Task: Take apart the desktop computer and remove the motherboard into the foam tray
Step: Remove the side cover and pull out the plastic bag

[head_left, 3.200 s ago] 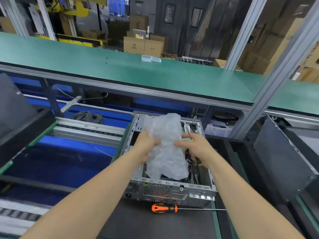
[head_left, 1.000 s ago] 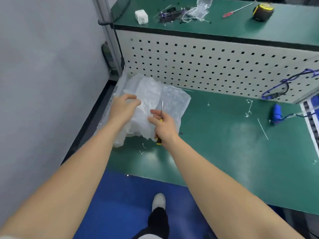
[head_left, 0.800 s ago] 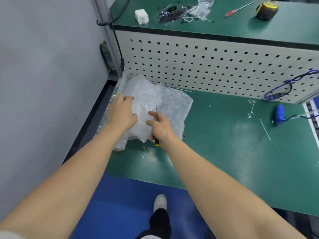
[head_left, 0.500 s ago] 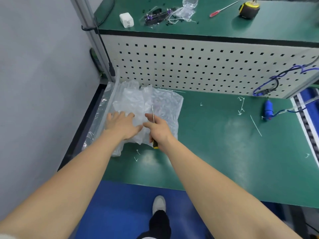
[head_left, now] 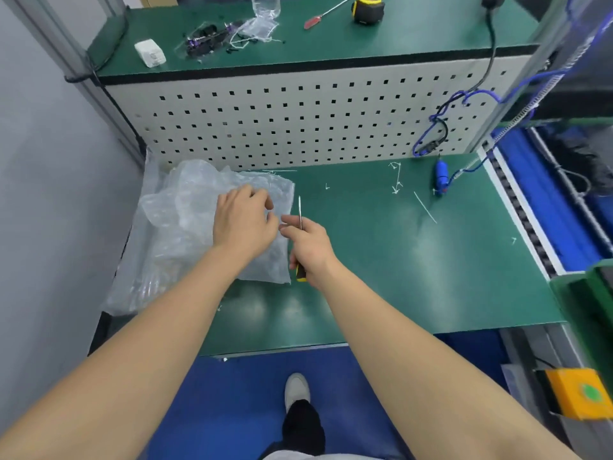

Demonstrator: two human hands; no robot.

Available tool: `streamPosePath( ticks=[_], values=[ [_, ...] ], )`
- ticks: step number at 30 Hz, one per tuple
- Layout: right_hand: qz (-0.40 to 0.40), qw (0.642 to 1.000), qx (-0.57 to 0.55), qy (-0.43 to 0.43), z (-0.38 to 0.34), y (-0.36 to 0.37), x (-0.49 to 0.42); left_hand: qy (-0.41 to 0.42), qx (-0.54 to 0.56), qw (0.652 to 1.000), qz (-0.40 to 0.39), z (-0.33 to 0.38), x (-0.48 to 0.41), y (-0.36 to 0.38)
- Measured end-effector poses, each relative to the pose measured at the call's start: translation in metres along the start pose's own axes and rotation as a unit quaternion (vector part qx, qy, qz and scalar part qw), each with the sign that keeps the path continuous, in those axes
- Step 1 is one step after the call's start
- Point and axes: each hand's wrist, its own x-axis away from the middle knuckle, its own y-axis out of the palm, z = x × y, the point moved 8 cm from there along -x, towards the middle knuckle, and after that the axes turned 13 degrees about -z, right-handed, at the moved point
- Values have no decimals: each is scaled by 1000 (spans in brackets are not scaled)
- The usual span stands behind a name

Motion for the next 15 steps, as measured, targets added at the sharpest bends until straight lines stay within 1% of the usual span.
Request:
streamPosePath(
  ticks=[3,6,10,13,15],
  values=[
    [41,999,-20,-17,2,-54,36,30,45,997,-48,69,0,25],
    [97,995,-25,-26,6,-125,85,58,139,984,-96,150,9,53],
    [191,979,-49,-44,18,-233,175,118,240,946,-182,282,34,90],
    [278,957,-56,-53,28,-312,257,191,265,919,-221,390,66,108],
    [322,942,-71,-64,34,-357,313,238,270,900,-246,459,91,116]
  ],
)
